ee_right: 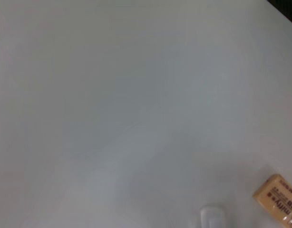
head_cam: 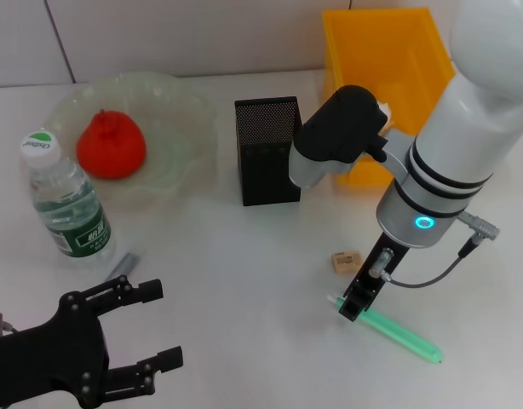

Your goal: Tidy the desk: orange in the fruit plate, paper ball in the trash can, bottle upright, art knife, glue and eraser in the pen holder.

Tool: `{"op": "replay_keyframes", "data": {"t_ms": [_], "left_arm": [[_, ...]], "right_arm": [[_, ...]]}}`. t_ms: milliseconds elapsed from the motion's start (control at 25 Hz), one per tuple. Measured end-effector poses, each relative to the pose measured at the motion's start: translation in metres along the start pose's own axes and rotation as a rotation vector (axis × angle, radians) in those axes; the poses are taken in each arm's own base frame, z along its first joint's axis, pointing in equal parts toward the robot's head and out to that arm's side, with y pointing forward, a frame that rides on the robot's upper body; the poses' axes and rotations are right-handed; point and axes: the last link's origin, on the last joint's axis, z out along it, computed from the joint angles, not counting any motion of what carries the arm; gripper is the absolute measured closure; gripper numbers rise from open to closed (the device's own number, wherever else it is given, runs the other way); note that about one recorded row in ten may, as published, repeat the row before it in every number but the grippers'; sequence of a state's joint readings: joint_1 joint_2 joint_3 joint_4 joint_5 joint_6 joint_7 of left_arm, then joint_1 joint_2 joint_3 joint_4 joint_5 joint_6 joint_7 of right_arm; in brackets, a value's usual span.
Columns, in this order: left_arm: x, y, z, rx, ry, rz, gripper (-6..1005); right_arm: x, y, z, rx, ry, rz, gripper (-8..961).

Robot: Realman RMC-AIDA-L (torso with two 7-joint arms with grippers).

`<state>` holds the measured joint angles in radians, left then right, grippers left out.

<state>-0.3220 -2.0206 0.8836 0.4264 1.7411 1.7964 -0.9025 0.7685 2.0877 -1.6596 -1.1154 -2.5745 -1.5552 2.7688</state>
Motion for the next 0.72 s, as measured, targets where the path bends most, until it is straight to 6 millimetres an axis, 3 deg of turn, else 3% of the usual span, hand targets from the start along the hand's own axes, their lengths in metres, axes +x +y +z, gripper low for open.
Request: {"op": "replay_keyframes", "data": {"t_ms": [520, 720], "left_arm": [[0.0004, 0.0002, -0.0001, -0.002, 0.001, 0.0, 185], [0.0004, 0.0002, -0.0001, -0.002, 0.002, 0.0, 185]], "right_arm": [[0.0019, 0.0, 0.0016, -0.004, 0.005, 0.004, 575], [0.0041, -0.0006, 0.004, -0.007, 0.017, 0.009, 675]]}}
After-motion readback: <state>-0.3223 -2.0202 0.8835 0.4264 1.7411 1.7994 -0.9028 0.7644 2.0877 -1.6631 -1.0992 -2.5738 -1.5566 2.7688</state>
